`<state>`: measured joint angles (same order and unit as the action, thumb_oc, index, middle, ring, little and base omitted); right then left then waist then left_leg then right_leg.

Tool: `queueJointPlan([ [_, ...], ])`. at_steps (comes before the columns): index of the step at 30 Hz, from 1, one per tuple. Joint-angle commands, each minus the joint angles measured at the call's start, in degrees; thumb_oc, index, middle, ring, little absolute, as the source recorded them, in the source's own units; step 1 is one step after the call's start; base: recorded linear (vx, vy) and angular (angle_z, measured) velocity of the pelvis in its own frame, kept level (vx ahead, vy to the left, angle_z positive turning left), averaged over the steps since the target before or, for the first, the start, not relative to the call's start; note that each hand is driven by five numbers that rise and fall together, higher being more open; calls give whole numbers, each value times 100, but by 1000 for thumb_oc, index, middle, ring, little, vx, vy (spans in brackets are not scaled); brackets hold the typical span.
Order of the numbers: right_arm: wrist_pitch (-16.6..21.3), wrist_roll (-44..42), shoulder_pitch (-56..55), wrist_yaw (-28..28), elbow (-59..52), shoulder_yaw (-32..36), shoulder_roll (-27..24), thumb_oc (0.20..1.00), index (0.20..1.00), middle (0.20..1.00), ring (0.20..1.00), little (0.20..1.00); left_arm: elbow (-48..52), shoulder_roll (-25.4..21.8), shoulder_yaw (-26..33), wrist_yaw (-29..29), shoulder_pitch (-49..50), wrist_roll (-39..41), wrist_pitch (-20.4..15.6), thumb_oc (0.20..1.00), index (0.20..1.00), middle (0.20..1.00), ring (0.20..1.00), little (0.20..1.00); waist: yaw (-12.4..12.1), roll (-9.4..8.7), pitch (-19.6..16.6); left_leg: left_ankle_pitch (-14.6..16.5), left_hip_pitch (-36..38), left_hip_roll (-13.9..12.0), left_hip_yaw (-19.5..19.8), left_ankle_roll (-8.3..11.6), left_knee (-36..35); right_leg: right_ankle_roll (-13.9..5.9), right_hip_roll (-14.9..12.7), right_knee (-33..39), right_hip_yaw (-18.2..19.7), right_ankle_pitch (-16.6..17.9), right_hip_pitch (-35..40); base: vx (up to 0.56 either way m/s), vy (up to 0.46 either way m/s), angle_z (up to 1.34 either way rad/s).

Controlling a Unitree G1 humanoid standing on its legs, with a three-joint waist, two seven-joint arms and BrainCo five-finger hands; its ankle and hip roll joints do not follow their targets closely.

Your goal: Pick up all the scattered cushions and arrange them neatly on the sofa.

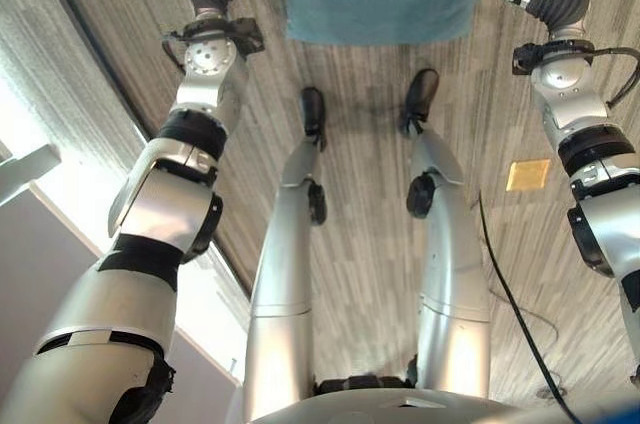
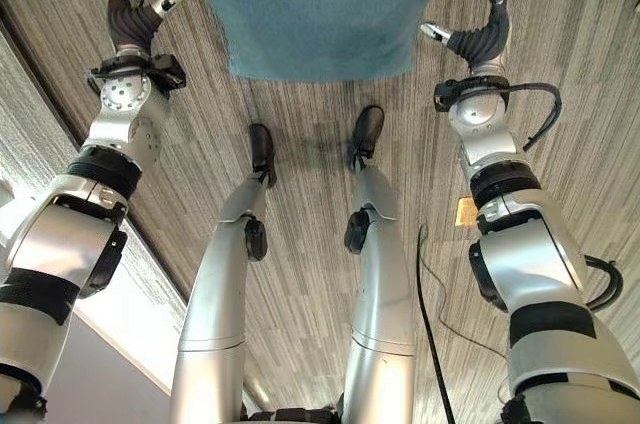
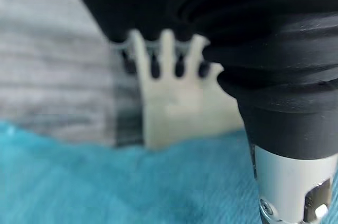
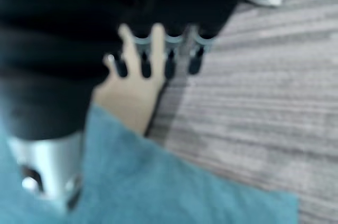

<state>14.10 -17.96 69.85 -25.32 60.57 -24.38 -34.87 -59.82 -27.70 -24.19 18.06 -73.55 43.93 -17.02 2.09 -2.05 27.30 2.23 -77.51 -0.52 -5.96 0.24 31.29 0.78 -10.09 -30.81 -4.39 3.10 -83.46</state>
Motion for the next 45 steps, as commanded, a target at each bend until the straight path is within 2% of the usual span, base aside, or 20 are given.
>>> queueJointPlan([
  [1, 161, -282, -259, -99, 46, -352, -97, 1000, 1000, 1000, 1000, 1000, -30, 56, 249, 124, 376, 88, -278, 1000, 1000, 1000, 1000, 1000, 173, 306, -560, 104, 64, 34, 309, 79, -148, -701, 29, -486, 368, -477, 89, 14, -37, -3],
  [7, 200, -314, -129, -97, -79, -428, -247, 1000, 1000, 1000, 1000, 1000, 716, 386, 138, 174, 395, 198, -479, 1000, 1000, 1000, 1000, 1000, 163, 362, -530, 28, -115, 23, 366, 89, -147, -698, 87, -519, 340, -472, -77, 13, -54, -4],
  [11, 238, -396, 12, -70, -77, -489, -255, 1000, 1000, 1000, 1000, 1000, 753, 539, 22, 167, 346, 206, -492, 1000, 1000, 1000, 1000, 1000, 136, 355, -550, -26, -221, -2, 404, 130, -124, -688, 114, -565, 290, -484, -145, -3, -84, 0],
  [18, 212, -644, 944, 2, 583, -906, 19, 1000, 1000, 1000, 1000, 1000, 542, 756, -303, 174, -276, 174, -459, 1000, 1000, 1000, 1000, 1000, -2, 471, -539, -158, -442, -45, 488, 192, -157, -708, 118, -643, 233, -506, -330, -1, -60, 2],
  [24, 144, -932, 1310, 183, 989, -1092, 96, 1000, 1000, 1000, 1000, 1000, 659, 703, -477, 145, -430, 162, -492, 1000, 1000, 1000, 1000, 1000, -152, 562, -564, -209, -563, 4, 527, 196, -110, -691, 99, -823, 214, -567, -459, 6, -31, 2],
  [28, 229, -1430, 1421, 379, 920, -1062, 239, 1000, 1000, 1000, 1000, 1000, 842, 703, -526, 155, -478, 159, -539, 1000, 1000, 1000, 1000, 1000, -230, 603, -569, -229, -624, 22, 544, 195, -80, -685, 82, -908, 225, -611, -519, 9, -16, 6],
  [31, 396, -1872, 1518, 627, 368, -1175, 670, 1000, 1000, 1000, 1000, 1000, 950, 765, -520, 161, -540, 158, -567, 1000, 1000, 1000, 1000, 1000, -277, 611, -578, -246, -664, 45, 535, 182, -29, -686, 98, -1006, 230, -649, -586, 16, -4, 4],
  [32, 417, -1894, 1536, 624, 262, -1192, 712, 545, 545, 545, 545, 545, 916, 764, -506, 162, -539, 158, -558, 1000, 1000, 1000, 1000, 1000, -265, 602, -590, -243, -674, 50, 533, 180, -19, -686, 102, -1013, 227, -654, -598, 18, 4, 4],
  [33, 471, -1959, 1556, 673, 71, -1226, 821, 231, 231, 231, 231, 231, 909, 774, -503, 160, -554, 164, -565, 1000, 1000, 1000, 1000, 1000, -263, 592, -604, -243, -683, 57, 529, 177, -10, -683, 103, -1019, 216, -653, -604, 0, 0, 0],
  [34, 522, -2015, 1548, 677, -79, -1228, 898, 200, 200, 200, 200, 200, 910, 756, -503, 156, -548, 161, -569, 598, 598, 598, 598, 598, -258, 587, -620, -239, -690, 56, 524, 170, -1, -679, 112, -1028, 212, -656, -613, 0, 0, 0],
  [35, 520, -2012, 1539, 670, -90, -1226, 901, 200, 200, 200, 200, 200, 911, 752, -504, 155, -543, 161, -569, 297, 297, 297, 297, 297, -255, 584, -626, -237, -693, 56, 523, 170, 2, -679, 112, -1029, 213, -656, -617, 0, 0, 0],
  [36, 580, -1983, 1534, 673, -336, -1225, 1011, 200, 200, 200, 200, 200, 968, 722, -490, 180, -519, 152, -586, 200, 200, 200, 200, 200, -250, 559, -658, -224, -703, 57, 518, 151, 11, -678, 131, -1023, 202, -647, -621, 0, 0, 0],
  [39, 655, -1912, 1490, 680, -761, -1207, 1137, 200, 200, 200, 200, 200, 1059, 648, -433, 217, -444, 138, -615, 200, 200, 200, 200, 200, -219, 504, -698, -220, -720, 44, 515, 142, 12, -678, 157, -1003, 184, -627, -618, 0, 0, 0],
  [45, 735, -1665, 919, 648, -1655, -876, 1027, 200, 200, 200, 200, 200, 1550, 517, -305, 195, 75, 52, -646, 200, 200, 200, 200, 200, -96, 410, -774, -190, -449, -4, 521, 144, -93, -671, 254, -841, 79, -616, -324, 0, 0, 0],
])
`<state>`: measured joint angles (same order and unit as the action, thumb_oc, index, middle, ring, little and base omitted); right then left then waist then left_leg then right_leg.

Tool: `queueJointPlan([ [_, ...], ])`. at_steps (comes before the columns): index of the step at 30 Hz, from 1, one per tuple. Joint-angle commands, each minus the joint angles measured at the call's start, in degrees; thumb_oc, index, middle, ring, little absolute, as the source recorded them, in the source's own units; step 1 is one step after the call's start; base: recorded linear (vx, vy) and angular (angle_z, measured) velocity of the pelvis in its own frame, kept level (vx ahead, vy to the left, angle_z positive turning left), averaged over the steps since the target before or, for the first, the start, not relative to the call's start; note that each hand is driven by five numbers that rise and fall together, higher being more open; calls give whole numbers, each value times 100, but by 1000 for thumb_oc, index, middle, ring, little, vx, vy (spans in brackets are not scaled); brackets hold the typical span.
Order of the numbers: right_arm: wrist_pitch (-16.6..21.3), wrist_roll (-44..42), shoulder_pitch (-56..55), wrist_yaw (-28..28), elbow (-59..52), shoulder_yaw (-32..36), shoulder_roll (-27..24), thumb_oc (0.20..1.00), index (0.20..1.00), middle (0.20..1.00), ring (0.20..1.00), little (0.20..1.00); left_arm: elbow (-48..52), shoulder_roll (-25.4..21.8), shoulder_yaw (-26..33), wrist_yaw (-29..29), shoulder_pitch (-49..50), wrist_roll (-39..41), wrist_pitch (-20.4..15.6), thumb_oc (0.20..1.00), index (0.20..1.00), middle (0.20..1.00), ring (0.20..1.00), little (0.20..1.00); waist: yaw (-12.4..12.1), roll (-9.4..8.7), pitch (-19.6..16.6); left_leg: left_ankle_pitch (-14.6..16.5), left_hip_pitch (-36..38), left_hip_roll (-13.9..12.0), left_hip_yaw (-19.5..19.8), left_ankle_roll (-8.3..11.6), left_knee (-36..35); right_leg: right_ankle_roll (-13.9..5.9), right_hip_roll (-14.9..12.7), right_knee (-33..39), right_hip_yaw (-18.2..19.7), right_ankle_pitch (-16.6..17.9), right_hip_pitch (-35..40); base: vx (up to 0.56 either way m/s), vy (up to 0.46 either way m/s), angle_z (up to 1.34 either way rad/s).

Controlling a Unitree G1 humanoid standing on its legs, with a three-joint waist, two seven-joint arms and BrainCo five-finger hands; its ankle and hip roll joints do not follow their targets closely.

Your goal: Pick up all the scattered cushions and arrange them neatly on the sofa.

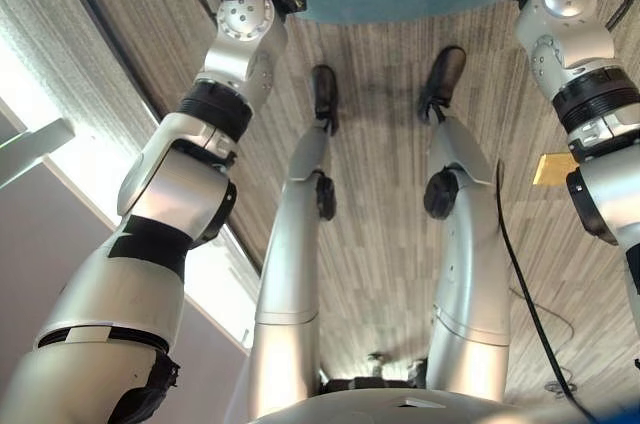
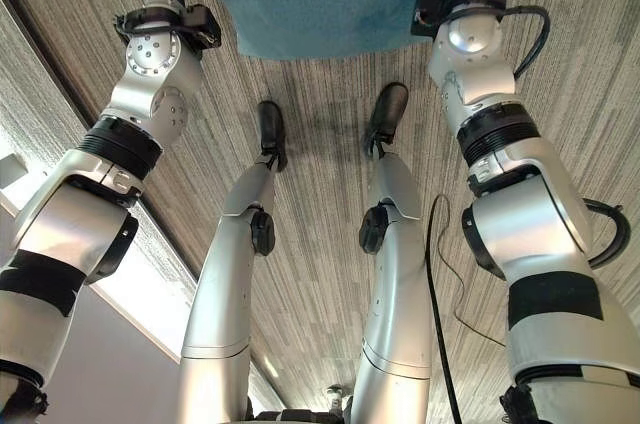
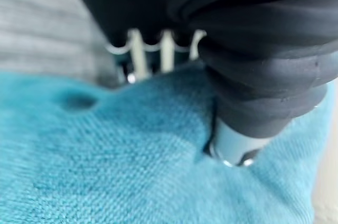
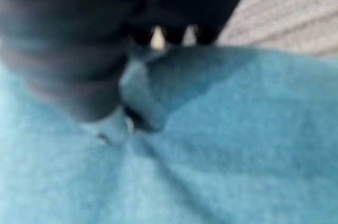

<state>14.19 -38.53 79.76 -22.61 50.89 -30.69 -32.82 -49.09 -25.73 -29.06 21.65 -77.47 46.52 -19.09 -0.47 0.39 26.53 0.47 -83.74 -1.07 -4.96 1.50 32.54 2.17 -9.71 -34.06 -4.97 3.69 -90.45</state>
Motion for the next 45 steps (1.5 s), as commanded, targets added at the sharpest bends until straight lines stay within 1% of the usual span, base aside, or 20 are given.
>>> queueJointPlan([
  [1, 720, 444, -212, 371, -846, -150, 809, 200, 200, 200, 200, 200, 619, 344, 210, -173, 610, -228, -448, 200, 200, 200, 200, 200, 174, 161, -712, -13, 261, 47, 423, 20, -264, -810, 227, -477, 116, -676, 462, 0, 0, 0],
  [6, 836, 504, -1013, 333, -1505, 405, 774, 200, 200, 200, 200, 200, 1184, 430, 398, -198, 1303, -378, -459, 200, 200, 200, 200, 200, 255, 151, -764, -31, 791, 11, 460, 47, -584, -822, 271, -254, 35, -681, 960, -8, -7, -4],
  [7, 862, 679, -1919, 429, -2112, 847, 809, 200, 200, 200, 200, 200, 1629, 461, 592, -383, 2098, -541, -390, 200, 200, 200, 200, 200, 319, 131, -725, -23, 1464, -18, 481, 73, -842, -806, 280, -65, -49, -683, 1606, 0, 0, 0],
  [12, 1043, 704, -3699, 698, -3207, 1494, 1196, 200, 200, 200, 200, 200, 2614, 634, 823, -492, 3521, -1129, -398, 200, 200, 200, 200, 200, 356, 97, -774, -157, 2709, -51, 511, 226, -1506, -792, 240, 641, -189, -579, 2907, -1, -12, -6],
  [15, 978, 945, -4221, 736, -3451, 1559, 1254, 200, 200, 200, 200, 200, 2848, 792, 940, -563, 4005, -1173, -396, 200, 200, 200, 200, 200, 336, 92, -824, -241, 3224, -21, 550, 265, -1794, -783, 231, 902, -265, -560, 3401, 13, -28, 3],
  [16, 965, 1210, -4866, 771, -3682, 1568, 1327, 200, 200, 200, 200, 200, 3153, 974, 1039, -685, 4497, -1096, -443, 200, 200, 200, 200, 200, 335, 60, -921, -503, 3744, -7, 548, 317, -2119, -737, 246, 1261, -364, -363, 3953, 5, -23, 3],
  [19, 802, 1778, -5804, 858, -4067, 1554, 1238, 200, 200, 200, 200, 200, 3487, 1123, 1037, -921, 5292, -1098, -447, 200, 200, 200, 200, 200, 325, 3, -1053, -562, 4886, -52, 564, 365, -2512, -729, 275, 1713, -517, -344, 5125, 90, -37, 9],
  [20, 800, 1780, -5811, 857, -4073, 1554, 1238, 200, 200, 200, 200, 200, 3490, 1123, 1037, -921, 5297, -1098, -446, 200, 200, 200, 200, 200, 326, 5, -1032, -566, 4919, -54, 567, 366, -2525, -729, 278, 1727, -522, -341, 5160, 122, -29, 19],
  [23, 670, 2128, -6443, 1029, -4198, 1533, 1158, 200, 200, 200, 200, 200, 3659, 1026, 1018, -1191, 5940, -1124, -390, 200, 200, 200, 200, 200, 344, -91, -1212, -608, 6105, -153, 502, 423, -2956, -740, 385, 2281, -607, -307, 6426, 164, -37, 9],
  [28, 581, 2464, -6889, 1107, -4283, 1587, 1017, 200, 200, 200, 200, 200, 3714, 878, 1066, -1441, 6418, -1129, -305, 200, 200, 200, 200, 200, 363, -136, -1364, -473, 6883, -172, 430, 435, -2938, -713, 513, 2661, -527, -347, 7366, 105, -71, -5],
  [29, 530, 2498, -7183, 1166, -4334, 1712, 980, 200, 200, 200, 200, 200, 3717, 832, 1082, -1520, 6628, -1167, -247, 200, 200, 200, 200, 200, 355, -175, -1433, -585, 7029, -210, 496, 548, -2428, -615, 587, 2898, -468, -470, 7913, 113, -136, -4],
  [30, 529, 2498, -7183, 1166, -4334, 1712, 980, 200, 200, 200, 200, 200, 3717, 832, 1082, -1520, 6628, -1167, -247, 200, 200, 200, 200, 200, 356, -174, -1431, -584, 7031, -210, 497, 548, -2427, -615, 587, 2899, -469, -469, 7916, 97, -212, 7],
  [31, 521, 2552, -7352, 1139, -4339, 1809, 955, 200, 200, 200, 200, 200, 3674, 830, 1057, -1573, 6626, -1170, -207, 200, 200, 200, 200, 200, 333, -257, -1426, -845, 6843, -190, 584, 648, -1642, -505, 645, 3053, -466, -488, 8193, 59, -175, 21],
  [32, 501, 2607, -7467, 1159, -4379, 1831, 934, 200, 200, 200, 200, 200, 3616, 861, 1062, -1549, 6672, -1187, -178, 200, 200, 200, 200, 200, 296, -328, -1497, -934, 6731, -174, 642, 622, -1279, -472, 659, 3207, -453, -504, 8417, 106, -194, 45],
  [33, 460, 2685, -7509, 1140, -4376, 1835, 929, 200, 200, 200, 200, 200, 3614, 857, 1108, -1501, 6704, -1223, -150, 200, 200, 200, 200, 200, 278, -358, -1574, -864, 6736, -179, 621, 562, -1392, -496, 653, 3275, -455, -505, 8506, 132, -91, 38],
  [36, 452, 2679, -7586, 1183, -4388, 1855, 929, 200, 200, 200, 200, 200, 3643, 838, 1137, -1503, 6834, -1291, -106, 200, 200, 200, 200, 200, 237, -361, -1750, -555, 6820, -68, 519, 359, -2225, -564, 697, 3422, -353, -522, 8724, 198, 36, 2],
  [39, 421, 2771, -7590, 1089, -4309, 1865, 920, 200, 200, 200, 200, 200, 3662, 849, 1099, -1459, 6830, -1396, -59, 200, 200, 200, 200, 200, 132, -311, -1866, -952, 6809, 31, 389, 417, -3040, -644, 808, 3570, -282, -545, 9064, 254, 84, -2],
  [43, 341, 2738, -7576, 1173, -4246, 1927, 1027, 200, 200, 200, 200, 200, 3835, 833, 1132, -1551, 6973, -1432, -19, 200, 200, 200, 200, 200, 58, -308, -2063, -596, 7332, 155, 373, 206, -3087, -852, 642, 3410, -121, -651, 9289, 308, 195, -45],
  [44, 307, 2719, -7586, 1225, -4272, 1950, 1102, 200, 200, 200, 200, 200, 3896, 808, 1117, -1599, 7034, -1484, 44, 200, 200, 200, 200, 200, 10, -288, -2096, -392, 7582, 220, 241, 30, -3100, -969, 512, 2976, -52, -627, 9250, 256, 293, -116],
  [45, 298, 2795, -7532, 1208, -4247, 1936, 1148, 200, 200, 200, 200, 200, 4002, 778, 1106, -1581, 7064, -1557, 52, 200, 200, 200, 200, 200, -64, -258, -2021, -250, 7786, 305, 107, -148, -3084, -1211, 306, 2058, -44, -239, 8954, 294, 367, -98],
])
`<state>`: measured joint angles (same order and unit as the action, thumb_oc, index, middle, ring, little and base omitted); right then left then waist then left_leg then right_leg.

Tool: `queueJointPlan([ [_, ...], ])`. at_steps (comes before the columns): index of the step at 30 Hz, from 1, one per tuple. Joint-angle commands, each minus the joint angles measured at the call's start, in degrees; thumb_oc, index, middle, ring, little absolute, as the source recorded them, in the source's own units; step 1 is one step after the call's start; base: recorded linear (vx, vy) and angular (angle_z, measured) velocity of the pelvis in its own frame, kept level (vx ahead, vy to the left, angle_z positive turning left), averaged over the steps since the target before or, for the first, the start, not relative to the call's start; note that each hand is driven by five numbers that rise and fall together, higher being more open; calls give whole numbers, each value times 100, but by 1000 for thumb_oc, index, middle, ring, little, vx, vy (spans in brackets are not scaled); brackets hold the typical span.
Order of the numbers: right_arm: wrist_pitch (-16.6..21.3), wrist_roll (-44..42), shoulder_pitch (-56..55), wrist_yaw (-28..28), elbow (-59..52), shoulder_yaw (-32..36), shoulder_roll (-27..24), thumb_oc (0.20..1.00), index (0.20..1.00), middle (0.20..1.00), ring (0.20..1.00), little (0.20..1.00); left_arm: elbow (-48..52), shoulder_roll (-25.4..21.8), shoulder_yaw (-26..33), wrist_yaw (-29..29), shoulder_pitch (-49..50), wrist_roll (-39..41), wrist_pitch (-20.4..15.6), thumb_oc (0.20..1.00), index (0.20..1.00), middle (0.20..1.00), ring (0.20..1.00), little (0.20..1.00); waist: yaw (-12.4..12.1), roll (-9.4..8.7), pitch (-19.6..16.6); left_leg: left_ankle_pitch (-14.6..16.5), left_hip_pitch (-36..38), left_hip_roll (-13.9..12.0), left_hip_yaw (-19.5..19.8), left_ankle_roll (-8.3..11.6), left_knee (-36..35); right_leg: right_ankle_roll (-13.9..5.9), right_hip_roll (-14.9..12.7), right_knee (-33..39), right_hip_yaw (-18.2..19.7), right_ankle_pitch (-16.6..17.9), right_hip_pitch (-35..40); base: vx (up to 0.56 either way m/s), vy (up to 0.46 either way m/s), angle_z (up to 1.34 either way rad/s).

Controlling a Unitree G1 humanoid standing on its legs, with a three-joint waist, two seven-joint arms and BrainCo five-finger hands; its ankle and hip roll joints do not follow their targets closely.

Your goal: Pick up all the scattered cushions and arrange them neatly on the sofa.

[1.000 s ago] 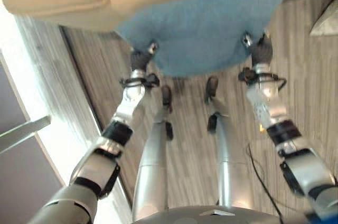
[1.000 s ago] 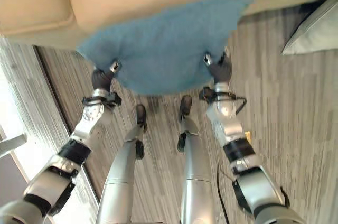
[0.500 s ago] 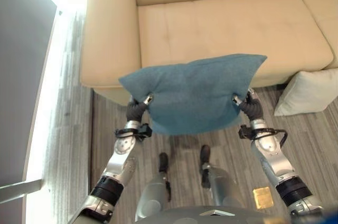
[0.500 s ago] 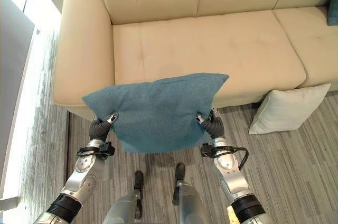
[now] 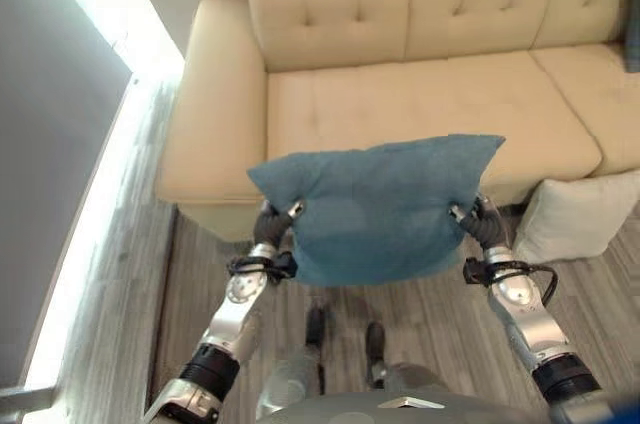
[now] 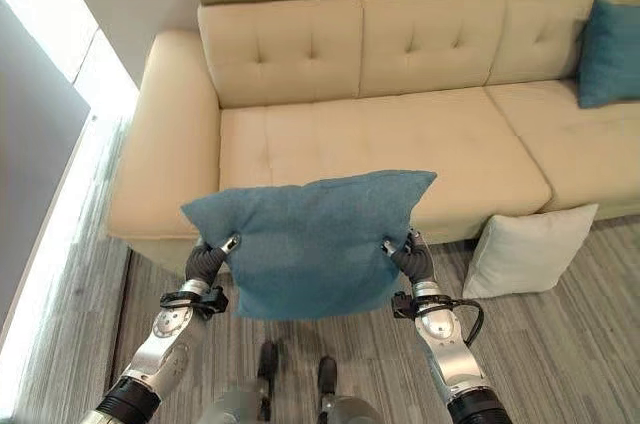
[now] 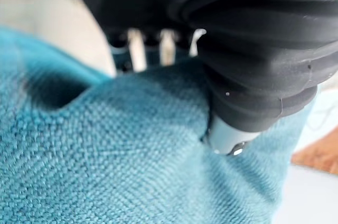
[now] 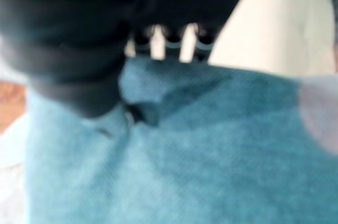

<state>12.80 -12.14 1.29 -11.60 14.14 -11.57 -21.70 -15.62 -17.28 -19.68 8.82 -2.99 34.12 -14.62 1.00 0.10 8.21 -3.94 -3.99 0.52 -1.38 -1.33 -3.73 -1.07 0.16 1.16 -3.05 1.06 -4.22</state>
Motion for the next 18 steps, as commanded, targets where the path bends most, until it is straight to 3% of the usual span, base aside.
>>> queueJointPlan([
  [1, 419, 184, 356, 114, -622, 21, 55, 200, 200, 200, 200, 200, 698, -82, 141, -327, -373, -297, -382, 200, 200, 200, 200, 200, -207, -189, -115, 265, -98, 136, -327, 37, 559, -983, -757, -2018, -216, 263, 80, 159, 256, -97],
  [3, 440, 238, 358, 174, -705, -15, 80, 200, 200, 200, 200, 200, 746, -173, 76, -342, -372, -404, -378, 200, 200, 200, 200, 200, -172, -71, -39, 427, 165, 94, -325, -92, 559, -948, -799, -2736, -296, 302, -304, 224, 201, -61],
  [4, 410, 301, 339, 184, -729, -32, 70, 200, 200, 200, 200, 200, 807, -190, 86, -360, -324, -493, -352, 200, 200, 200, 200, 200, -211, -34, -60, 548, 348, 119, -373, -107, 530, -868, -990, -2606, -651, 259, -471, 293, 165, -20],
  [6, 407, 276, 390, 207, -723, -75, 35, 200, 200, 200, 200, 200, 800, -214, 84, -388, -298, -472, -362, 200, 200, 200, 200, 200, -174, -19, -93, 596, 539, 126, -340, -68, 375, -783, -863, -2054, -787, 143, -638, 239, -2, -40],
  [9, 405, 273, 488, 231, -699, -188, 30, 200, 200, 200, 200, 200, 799, -208, 163, -389, -278, -454, -340, 200, 200, 200, 200, 200, -120, -68, -75, 726, 842, 154, -325, 21, 252, -788, -744, -813, -1098, 367, -777, 258, -106, -27],
  [12, 358, 344, 483, 271, -747, -241, -34, 200, 200, 200, 200, 200, 780, -168, 192, -406, -269, -476, -328, 200, 200, 200, 200, 200, -57, -109, -112, 830, 940, 131, -256, 97, 356, -771, -619, -586, -831, 393, -625, 239, -141, 14],
  [15, 386, 341, 344, 280, -807, -151, -83, 200, 200, 200, 200, 200, 771, -51, 159, -477, -216, -456, -330, 200, 200, 200, 200, 200, -46, -143, -240, 754, 868, 51, -206, 289, 810, -621, -479, -365, -779, 334, -259, 190, -145, 64],
  [18, 450, 174, 222, 213, -885, -14, -146, 200, 200, 200, 200, 200, 722, 38, 90, -529, -261, -321, -327, 200, 200, 200, 200, 200, -11, -268, -181, 444, 334, -172, -219, 595, 1967, -384, -416, -112, -956, 233, 172, 136, -253, 11],
])
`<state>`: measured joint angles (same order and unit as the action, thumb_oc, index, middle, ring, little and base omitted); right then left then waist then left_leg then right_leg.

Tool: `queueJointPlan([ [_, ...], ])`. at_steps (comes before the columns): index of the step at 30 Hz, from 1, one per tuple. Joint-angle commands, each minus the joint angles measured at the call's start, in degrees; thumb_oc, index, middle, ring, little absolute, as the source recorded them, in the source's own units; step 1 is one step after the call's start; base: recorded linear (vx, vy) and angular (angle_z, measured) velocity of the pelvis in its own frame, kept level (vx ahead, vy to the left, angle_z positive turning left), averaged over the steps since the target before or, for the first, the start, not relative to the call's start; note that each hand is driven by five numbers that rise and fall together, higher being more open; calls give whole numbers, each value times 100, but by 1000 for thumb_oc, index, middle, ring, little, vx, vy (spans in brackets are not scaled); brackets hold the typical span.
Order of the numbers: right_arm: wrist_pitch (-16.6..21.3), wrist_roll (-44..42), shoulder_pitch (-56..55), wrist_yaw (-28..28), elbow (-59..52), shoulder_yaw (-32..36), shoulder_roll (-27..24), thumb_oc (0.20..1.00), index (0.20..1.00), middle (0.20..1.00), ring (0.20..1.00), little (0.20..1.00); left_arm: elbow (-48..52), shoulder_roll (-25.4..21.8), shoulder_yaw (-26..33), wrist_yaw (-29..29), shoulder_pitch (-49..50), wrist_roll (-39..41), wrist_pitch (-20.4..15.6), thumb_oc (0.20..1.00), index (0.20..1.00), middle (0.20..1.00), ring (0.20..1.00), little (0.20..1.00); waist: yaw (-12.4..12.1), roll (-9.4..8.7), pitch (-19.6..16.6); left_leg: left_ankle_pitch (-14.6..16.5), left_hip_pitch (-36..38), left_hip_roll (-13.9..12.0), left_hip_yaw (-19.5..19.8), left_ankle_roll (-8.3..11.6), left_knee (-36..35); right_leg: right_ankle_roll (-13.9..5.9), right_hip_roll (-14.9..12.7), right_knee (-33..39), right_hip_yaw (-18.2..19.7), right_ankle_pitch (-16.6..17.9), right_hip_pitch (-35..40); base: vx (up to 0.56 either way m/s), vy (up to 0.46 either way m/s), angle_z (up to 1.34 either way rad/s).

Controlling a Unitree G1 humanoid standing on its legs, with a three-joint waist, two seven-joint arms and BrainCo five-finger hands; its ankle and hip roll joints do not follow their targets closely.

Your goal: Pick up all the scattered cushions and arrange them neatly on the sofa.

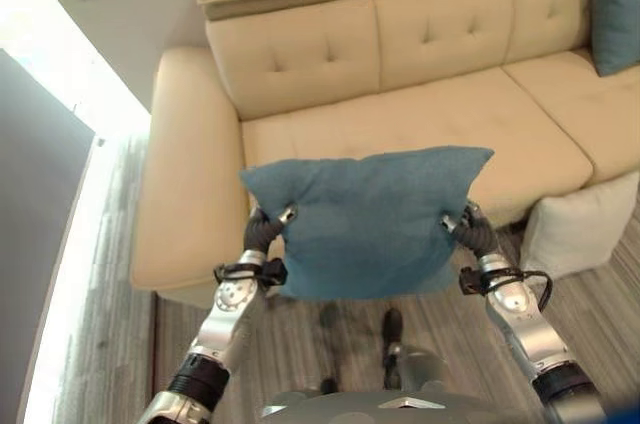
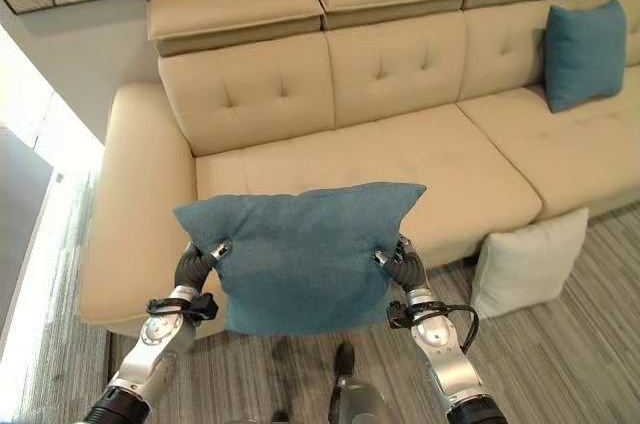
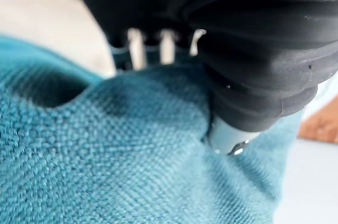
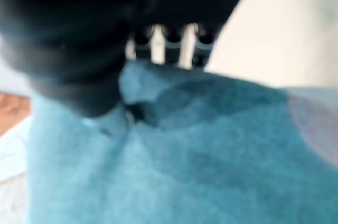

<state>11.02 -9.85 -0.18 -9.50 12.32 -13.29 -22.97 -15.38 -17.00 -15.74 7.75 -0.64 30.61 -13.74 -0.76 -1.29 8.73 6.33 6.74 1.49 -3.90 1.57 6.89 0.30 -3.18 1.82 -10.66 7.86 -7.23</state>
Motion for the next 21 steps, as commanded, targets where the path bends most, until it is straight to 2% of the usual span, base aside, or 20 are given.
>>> queueJointPlan([
  [1, 634, -56, 389, -10, -746, 149, -38, 200, 200, 200, 200, 200, 688, 31, -330, -404, -530, 54, -417, 200, 200, 200, 200, 200, 168, -145, -209, -623, -844, -294, 34, 326, 1135, -466, -64, -145, -238, -497, 561, 109, -155, 54],
  [3, 614, -68, 369, -31, -776, 164, -46, 200, 200, 200, 200, 200, 679, 50, -327, -358, -517, 88, -391, 200, 200, 200, 200, 200, 182, -157, -207, -573, -915, -369, -51, 282, 1037, -439, -21, -80, -288, -619, 704, 112, -103, 46],
  [4, 620, -96, 399, -43, -757, 147, -47, 200, 200, 200, 200, 200, 640, 65, -343, -317, -553, 66, -385, 200, 200, 200, 200, 200, 160, -183, -189, -516, -1029, -316, -51, 252, 888, -450, -32, -61, -296, -643, 732, 172, -41, 28],
  [5, 623, -132, 439, -57, -735, 177, -67, 200, 200, 200, 200, 200, 611, 62, -361, -297, -603, 46, -377, 200, 200, 200, 200, 200, 172, -205, -222, -425, -1160, -338, -183, 164, 353, -499, -45, -2, -329, -691, 789, 250, 7, 24],
  [6, 623, -115, 463, -93, -715, 202, -63, 200, 200, 200, 200, 200, 600, 80, -353, -276, -613, 12, -370, 200, 200, 200, 200, 200, 128, -179, -215, -711, -1314, -333, -324, 172, -88, -511, -12, -17, -371, -779, 874, 222, 25, 24],
  [7, 623, -115, 463, -94, -714, 202, -63, 200, 200, 200, 200, 200, 599, 81, -354, -275, -613, 11, -370, 200, 200, 200, 200, 200, 128, -183, -215, -724, -1302, -327, -325, 173, -110, -512, -18, -21, -371, -784, 873, 227, 53, 1],
  [8, 620, -105, 454, -114, -706, 217, -59, 200, 200, 200, 200, 200, 590, 95, -350, -266, -618, -1, -358, 200, 200, 200, 200, 200, 111, -149, -205, -1061, -1474, -381, -505, 220, -396, -496, 44, -26, -372, -879, 960, 166, 48, 3],
  [9, 621, -90, 467, -145, -696, 210, -46, 200, 200, 200, 200, 200, 593, 106, -360, -260, -629, -10, -369, 200, 200, 200, 200, 200, 85, -145, -186, -1208, -1578, -386, -599, 242, -447, -484, 65, -45, -376, -929, 1014, 221, 74, 9],
  [12, 612, -139, 443, -124, -684, 240, 13, 200, 200, 200, 200, 200, 626, 97, -342, -293, -589, 14, -362, 200, 200, 200, 200, 200, 60, -153, -219, -1116, -1508, -340, -661, 191, -468, -507, 48, -123, -350, -1028, 1065, 186, 100, -3],
  [14, 582, -120, 448, -120, -612, 227, 101, 200, 200, 200, 200, 200, 713, 52, -325, -324, -509, 21, -365, 200, 200, 200, 200, 200, 12, -145, -302, -996, -1329, -218, -525, 86, -534, -581, -82, -291, -308, -1125, 1160, 269, 186, -20],
  [17, 566, -91, 498, -94, -660, 215, 165, 200, 200, 200, 200, 200, 792, 7, -311, -310, -521, 20, -341, 200, 200, 200, 200, 200, -44, -143, -308, -743, -1155, -120, -616, -108, -470, -730, -369, -943, -276, -1196, 1039, 173, 177, -22],
  [18, 566, -91, 501, -94, -659, 215, 166, 200, 200, 200, 200, 200, 793, 6, -311, -310, -523, 20, -340, 200, 200, 200, 200, 200, -51, -147, -306, -737, -1157, -116, -624, -112, -463, -734, -377, -969, -266, -1210, 1026, 111, 195, -14],
  [19, 569, -53, 598, -106, -664, 197, 199, 200, 200, 200, 200, 200, 831, -47, -294, -285, -573, -1, -364, 200, 200, 200, 200, 200, -84, -113, -252, -563, -1078, -67, -712, -245, -364, -856, -599, -1528, -288, -1082, 763, 64, 134, -9],
  [21, 575, -70, 592, -93, -684, 200, 212, 200, 200, 200, 200, 200, 896, -102, -298, -288, -578, -14, -366, 200, 200, 200, 200, 200, -79, -101, -230, -478, -1034, -39, -738, -307, -319, -882, -656, -1804, -213, -1016, 657, 118, 160, -15],
])
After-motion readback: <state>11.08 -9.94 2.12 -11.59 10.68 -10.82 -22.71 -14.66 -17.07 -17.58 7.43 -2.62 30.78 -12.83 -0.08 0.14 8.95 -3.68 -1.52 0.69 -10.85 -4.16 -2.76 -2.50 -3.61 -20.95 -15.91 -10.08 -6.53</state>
